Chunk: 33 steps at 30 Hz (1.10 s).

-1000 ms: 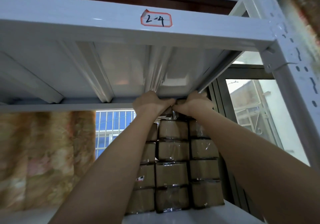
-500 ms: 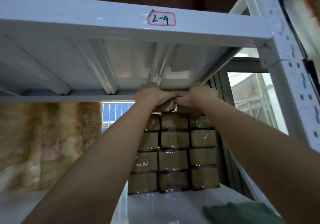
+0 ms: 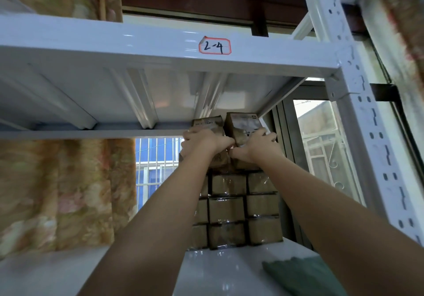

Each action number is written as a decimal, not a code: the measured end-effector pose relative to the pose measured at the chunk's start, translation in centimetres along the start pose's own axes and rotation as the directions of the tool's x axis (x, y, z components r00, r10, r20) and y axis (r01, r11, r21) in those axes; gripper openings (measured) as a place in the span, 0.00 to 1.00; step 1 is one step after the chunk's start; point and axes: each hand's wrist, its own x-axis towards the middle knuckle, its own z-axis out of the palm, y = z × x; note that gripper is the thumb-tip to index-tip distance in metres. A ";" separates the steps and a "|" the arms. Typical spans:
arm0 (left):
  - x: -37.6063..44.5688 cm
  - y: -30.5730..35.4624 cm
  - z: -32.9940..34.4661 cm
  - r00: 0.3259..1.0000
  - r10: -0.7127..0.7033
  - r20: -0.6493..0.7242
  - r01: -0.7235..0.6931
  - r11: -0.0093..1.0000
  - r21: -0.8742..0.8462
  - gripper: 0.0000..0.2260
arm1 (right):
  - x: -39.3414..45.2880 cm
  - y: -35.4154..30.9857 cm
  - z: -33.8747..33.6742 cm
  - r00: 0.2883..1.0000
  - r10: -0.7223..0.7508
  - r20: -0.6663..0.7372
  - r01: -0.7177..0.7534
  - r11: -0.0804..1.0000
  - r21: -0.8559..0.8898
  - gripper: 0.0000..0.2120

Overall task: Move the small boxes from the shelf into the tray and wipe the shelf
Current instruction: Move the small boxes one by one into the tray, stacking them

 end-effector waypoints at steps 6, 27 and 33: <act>-1.8 -1.7 0.5 0.981 0.096 -0.169 -0.114 0.988 -0.100 0.50 | -2.2 0.6 0.3 0.994 0.039 -0.106 -0.045 0.998 -0.048 0.54; -20.5 -10.4 -9.3 0.983 -0.025 -0.184 0.049 0.991 0.128 0.41 | -18.9 -0.4 -4.5 0.964 -0.068 0.257 0.043 0.994 0.103 0.56; -23.1 -13.5 -16.7 0.959 -0.048 -0.281 0.112 0.970 0.217 0.48 | -23.5 -6.7 -5.3 0.924 -0.220 0.312 0.144 0.958 0.247 0.58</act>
